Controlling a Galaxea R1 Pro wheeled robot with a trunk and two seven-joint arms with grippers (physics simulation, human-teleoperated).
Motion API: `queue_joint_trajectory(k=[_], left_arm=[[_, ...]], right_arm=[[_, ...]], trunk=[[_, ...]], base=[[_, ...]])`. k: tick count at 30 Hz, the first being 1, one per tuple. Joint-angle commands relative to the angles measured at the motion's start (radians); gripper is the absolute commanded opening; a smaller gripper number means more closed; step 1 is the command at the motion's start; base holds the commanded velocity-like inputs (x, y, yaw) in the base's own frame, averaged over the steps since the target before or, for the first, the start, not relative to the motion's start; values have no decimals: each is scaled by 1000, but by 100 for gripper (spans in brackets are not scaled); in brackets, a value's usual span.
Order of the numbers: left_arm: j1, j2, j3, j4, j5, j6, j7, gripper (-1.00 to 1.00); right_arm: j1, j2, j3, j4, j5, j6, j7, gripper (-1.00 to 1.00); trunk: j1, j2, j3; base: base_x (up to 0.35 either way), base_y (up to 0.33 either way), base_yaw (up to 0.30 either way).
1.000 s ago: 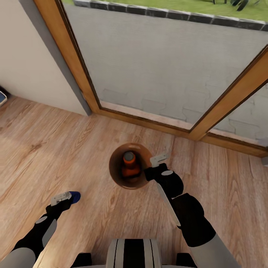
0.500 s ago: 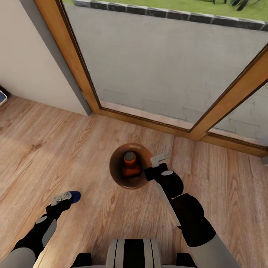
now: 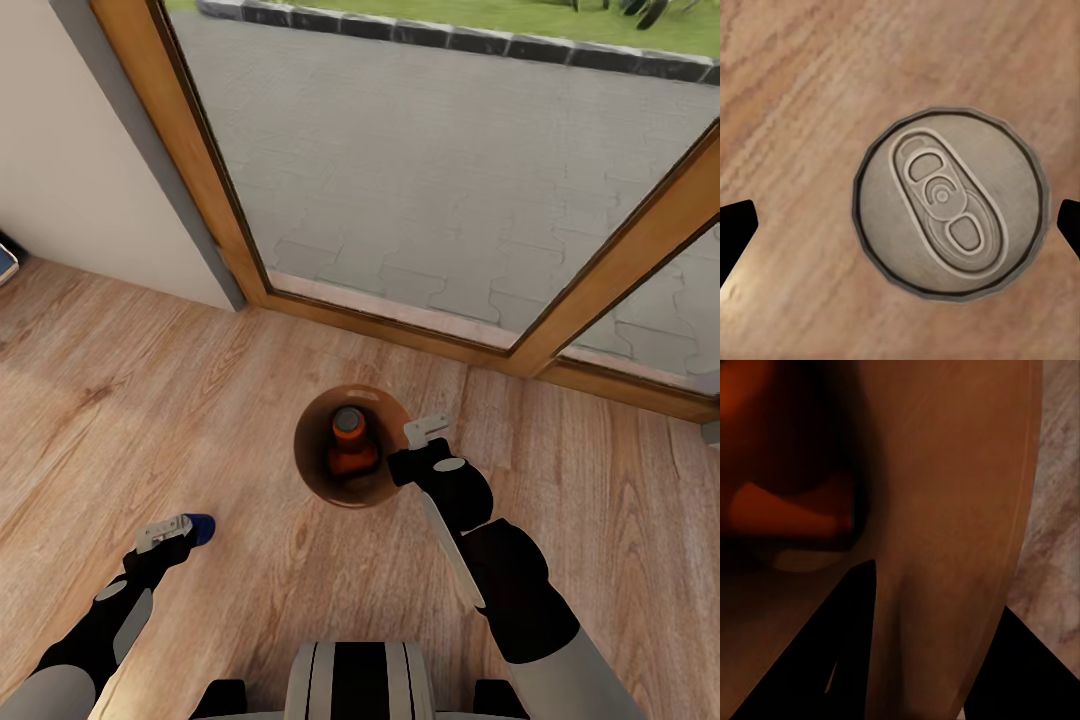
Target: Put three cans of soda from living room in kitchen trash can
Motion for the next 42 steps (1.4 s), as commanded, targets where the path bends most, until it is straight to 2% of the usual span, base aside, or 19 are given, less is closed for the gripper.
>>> queue_joint_trajectory(k=[1, 42], left_arm=[[0, 0, 0, 0, 0, 0, 0, 100], [0, 0, 0, 0, 0, 0, 0, 100]], right_arm=[[0, 0, 1, 0, -9, -1, 0, -100], [0, 0, 1, 0, -9, -1, 0, -100]], trunk=[[0, 0, 0], [0, 0, 0]], base=[[2, -4, 0], [12, -11, 0]])
